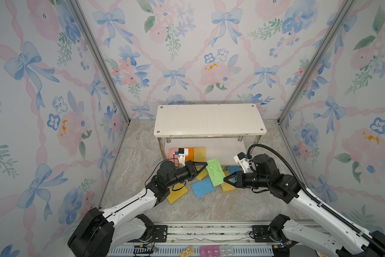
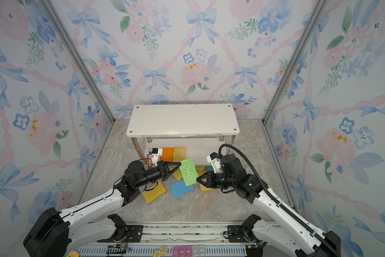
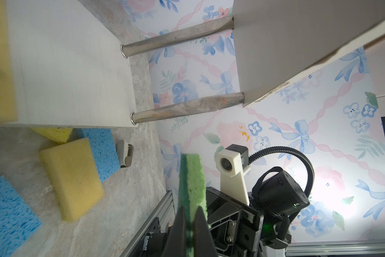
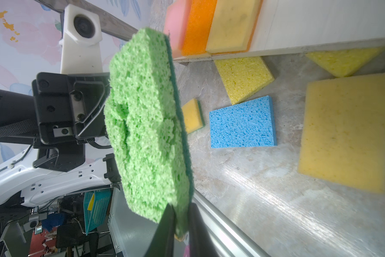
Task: Arrange cleaning sponges on a shelf
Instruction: Pick up the cleaning sponge from the bottom-center of the table, then place the cleaning sponge at the shelf.
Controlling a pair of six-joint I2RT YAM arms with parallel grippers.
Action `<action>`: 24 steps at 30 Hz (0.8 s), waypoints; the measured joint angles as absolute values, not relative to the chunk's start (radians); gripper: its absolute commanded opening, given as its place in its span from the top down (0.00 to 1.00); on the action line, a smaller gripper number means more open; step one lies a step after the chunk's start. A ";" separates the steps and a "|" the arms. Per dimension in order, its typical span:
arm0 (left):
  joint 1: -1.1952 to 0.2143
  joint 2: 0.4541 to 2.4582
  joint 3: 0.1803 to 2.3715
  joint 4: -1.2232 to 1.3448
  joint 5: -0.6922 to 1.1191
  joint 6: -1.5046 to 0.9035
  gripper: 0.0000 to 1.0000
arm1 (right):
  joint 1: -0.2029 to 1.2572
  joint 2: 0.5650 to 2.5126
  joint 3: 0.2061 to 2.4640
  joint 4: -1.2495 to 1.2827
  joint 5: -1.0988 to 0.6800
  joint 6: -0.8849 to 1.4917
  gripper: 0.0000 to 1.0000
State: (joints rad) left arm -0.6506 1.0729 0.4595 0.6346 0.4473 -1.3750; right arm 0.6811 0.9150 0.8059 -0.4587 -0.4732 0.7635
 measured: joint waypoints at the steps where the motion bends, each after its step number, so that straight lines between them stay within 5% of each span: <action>1: -0.646 1.063 0.450 0.633 0.448 -1.378 0.72 | 0.693 0.914 0.806 -0.458 -0.456 0.767 0.88; 8: -0.593 0.942 0.409 0.502 0.433 -1.353 0.03 | 0.745 0.929 0.806 -0.451 -0.305 0.805 0.88; 15: -0.524 0.776 0.477 0.130 0.324 -1.243 0.02 | 0.763 0.976 0.826 -0.436 -0.106 0.846 0.89; 24: -0.462 0.683 0.477 -0.025 0.315 -1.223 0.02 | 0.773 1.076 0.830 -0.342 0.089 0.861 0.89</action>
State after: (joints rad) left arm -0.4622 0.6834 0.4767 -0.0246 0.3153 -1.2228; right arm 0.7734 1.0763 0.8295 -0.3424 0.0887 0.8612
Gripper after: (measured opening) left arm 0.979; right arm 0.111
